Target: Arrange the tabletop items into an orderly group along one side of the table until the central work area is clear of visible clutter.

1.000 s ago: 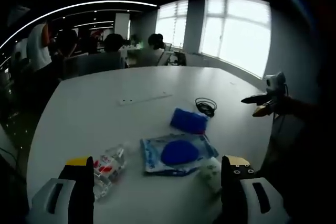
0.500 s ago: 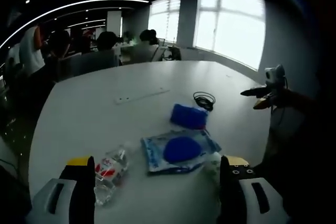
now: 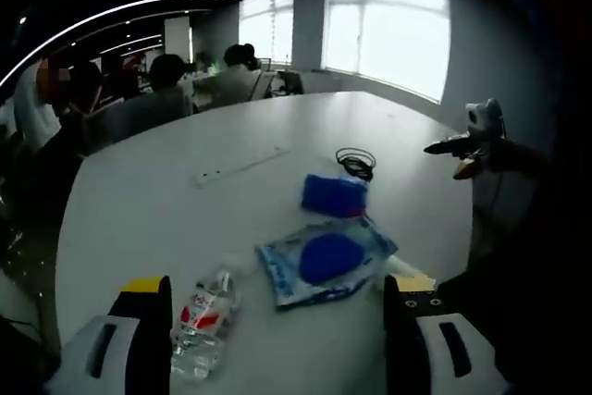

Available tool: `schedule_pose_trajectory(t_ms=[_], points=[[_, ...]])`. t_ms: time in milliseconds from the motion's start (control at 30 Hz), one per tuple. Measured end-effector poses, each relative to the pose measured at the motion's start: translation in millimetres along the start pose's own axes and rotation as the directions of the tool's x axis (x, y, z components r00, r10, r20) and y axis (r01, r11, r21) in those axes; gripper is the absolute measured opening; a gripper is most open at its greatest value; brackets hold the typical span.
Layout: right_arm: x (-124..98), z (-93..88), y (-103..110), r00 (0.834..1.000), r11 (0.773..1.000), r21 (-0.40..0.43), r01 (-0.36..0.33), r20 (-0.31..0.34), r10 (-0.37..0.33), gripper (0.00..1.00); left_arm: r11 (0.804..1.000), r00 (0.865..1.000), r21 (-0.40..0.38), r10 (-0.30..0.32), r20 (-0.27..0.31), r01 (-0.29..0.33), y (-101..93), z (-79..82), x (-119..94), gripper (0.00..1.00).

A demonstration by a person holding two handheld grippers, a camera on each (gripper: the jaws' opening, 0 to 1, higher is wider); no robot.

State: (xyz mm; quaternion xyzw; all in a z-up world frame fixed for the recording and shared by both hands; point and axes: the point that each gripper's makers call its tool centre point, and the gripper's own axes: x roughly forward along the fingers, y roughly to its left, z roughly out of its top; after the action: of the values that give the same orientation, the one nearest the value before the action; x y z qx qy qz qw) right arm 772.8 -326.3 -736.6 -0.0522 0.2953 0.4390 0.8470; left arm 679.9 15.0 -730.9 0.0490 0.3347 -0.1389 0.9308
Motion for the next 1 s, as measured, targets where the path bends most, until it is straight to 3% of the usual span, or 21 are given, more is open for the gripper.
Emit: schedule_pose_trajectory(t_ms=[433, 700, 800, 1000], points=[[-2.3, -1.8, 11.4, 1.0, 1.0, -0.019, 0.001, -0.009, -0.002, 0.97, 0.995, 0.995, 0.071, -0.057, -0.087, 0.064, 5.2, -8.3, 20.5, 0.88], [-3.2, -6.8, 16.8, 1.0, 1.0, -0.008, 0.003, -0.008, -0.003, 0.96, 0.992, 0.988, 0.082, -0.081, -0.133, 0.093, 8.4, -10.4, 34.1, 0.77], [-4.0, -8.0, 17.6, 1.0, 1.0, -0.002, 0.002, -0.004, -0.002, 0.96, 0.994, 0.986, 0.038, -0.096, -0.138, 0.102, 8.4, -9.8, 39.8, 0.73], [-6.0, -11.9, 19.0, 1.0, 1.0, 0.001, 0.006, -0.01, -0.006, 0.96, 0.99, 0.976, 0.078, -0.101, -0.191, 0.118, 5.2, -13.1, 50.8, 0.71]])
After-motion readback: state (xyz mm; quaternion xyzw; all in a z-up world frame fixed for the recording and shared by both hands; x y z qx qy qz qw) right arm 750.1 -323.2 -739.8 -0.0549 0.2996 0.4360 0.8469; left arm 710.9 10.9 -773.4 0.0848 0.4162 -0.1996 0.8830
